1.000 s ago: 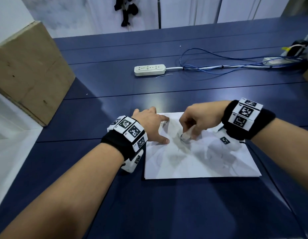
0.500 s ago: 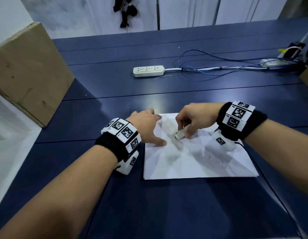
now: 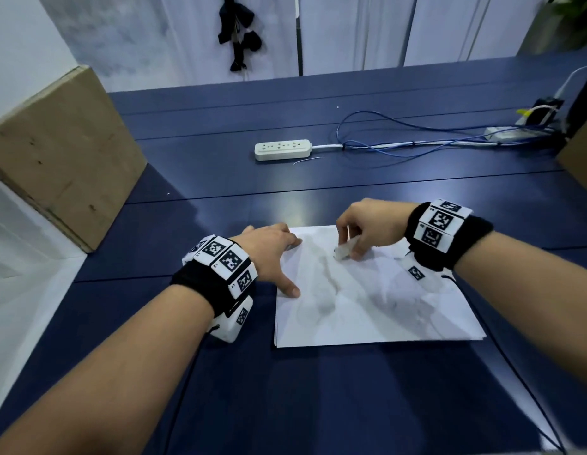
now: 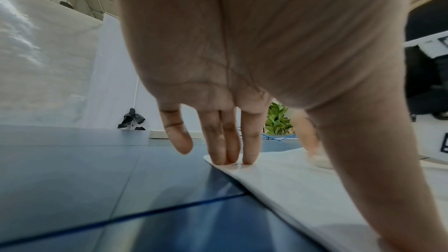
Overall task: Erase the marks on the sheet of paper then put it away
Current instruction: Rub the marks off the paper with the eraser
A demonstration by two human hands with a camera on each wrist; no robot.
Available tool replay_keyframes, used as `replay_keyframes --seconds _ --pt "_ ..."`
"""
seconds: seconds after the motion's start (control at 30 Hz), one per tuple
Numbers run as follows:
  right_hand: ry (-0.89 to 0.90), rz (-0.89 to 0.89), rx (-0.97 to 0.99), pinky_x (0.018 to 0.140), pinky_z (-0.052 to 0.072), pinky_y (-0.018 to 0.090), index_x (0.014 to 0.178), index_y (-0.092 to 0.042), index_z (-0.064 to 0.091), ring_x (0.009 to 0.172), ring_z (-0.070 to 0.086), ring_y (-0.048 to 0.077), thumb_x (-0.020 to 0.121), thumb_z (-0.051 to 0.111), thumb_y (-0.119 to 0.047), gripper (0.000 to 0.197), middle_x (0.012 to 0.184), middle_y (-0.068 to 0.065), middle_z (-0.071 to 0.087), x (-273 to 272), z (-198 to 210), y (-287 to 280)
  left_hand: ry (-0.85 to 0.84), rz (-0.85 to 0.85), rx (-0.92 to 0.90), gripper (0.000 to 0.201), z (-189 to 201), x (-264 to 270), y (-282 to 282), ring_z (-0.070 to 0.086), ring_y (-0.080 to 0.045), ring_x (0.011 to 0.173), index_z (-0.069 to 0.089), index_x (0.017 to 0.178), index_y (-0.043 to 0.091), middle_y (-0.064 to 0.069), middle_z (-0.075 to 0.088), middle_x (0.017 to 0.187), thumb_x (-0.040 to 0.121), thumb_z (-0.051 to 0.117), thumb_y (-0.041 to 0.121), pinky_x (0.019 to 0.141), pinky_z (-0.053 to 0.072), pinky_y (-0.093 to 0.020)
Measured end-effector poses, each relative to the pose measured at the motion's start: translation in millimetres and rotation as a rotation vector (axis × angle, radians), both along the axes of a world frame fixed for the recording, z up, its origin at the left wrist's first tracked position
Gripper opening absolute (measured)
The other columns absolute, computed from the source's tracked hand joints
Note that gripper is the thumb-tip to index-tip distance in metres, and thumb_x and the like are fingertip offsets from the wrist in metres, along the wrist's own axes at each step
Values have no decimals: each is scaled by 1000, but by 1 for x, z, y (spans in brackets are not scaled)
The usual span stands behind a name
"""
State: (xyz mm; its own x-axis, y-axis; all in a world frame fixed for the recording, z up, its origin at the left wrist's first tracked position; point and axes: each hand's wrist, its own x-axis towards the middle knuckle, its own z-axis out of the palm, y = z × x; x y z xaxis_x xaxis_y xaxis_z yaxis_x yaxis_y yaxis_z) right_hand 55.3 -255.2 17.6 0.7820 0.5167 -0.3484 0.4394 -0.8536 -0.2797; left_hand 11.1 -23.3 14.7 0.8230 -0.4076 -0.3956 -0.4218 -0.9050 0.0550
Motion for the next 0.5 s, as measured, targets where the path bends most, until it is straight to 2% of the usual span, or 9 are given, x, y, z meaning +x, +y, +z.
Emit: replay_keyframes --seconds 0.07,0.13,0.3,0.4,0.5 --pt "-116 -107 36 66 42 27 88 -25 67 79 59 17 71 77 -31 21 80 -8 64 9 0 -1 3 8 -6 106 1 -1 1 45 -13 125 33 151 25 10 39 137 64 78 66 103 30 -37" --pt "-152 -147 60 66 42 27 90 -23 67 81 58 20 72 76 -31 22 80 -7 62 9 -1 -4 7 15 -13 107 0 -1 1 44 -13 127 32 151 25 11 38 140 64 78 65 105 29 -37" --pt "19 -5 25 62 45 27 84 -29 64 67 53 5 73 76 -23 17 71 -13 59 -22 -2 -3 16 23 -12 106 -1 -1 1 45 -13 127 32 151 25 11 37 140 64 79 64 106 29 -38" --pt "-24 -36 28 69 49 33 79 -32 59 71 49 2 74 75 -24 18 74 -13 57 -29 -4 -2 23 30 -6 107 -1 -2 1 46 -18 125 30 152 27 12 36 141 64 77 66 106 30 -37" --pt "-29 -65 17 67 47 32 78 -33 58 71 48 2 74 75 -26 19 74 -13 55 -31 -4 -2 10 21 10 105 -4 -8 5 37 -22 135 23 154 29 11 24 155 70 71 68 110 25 -41"
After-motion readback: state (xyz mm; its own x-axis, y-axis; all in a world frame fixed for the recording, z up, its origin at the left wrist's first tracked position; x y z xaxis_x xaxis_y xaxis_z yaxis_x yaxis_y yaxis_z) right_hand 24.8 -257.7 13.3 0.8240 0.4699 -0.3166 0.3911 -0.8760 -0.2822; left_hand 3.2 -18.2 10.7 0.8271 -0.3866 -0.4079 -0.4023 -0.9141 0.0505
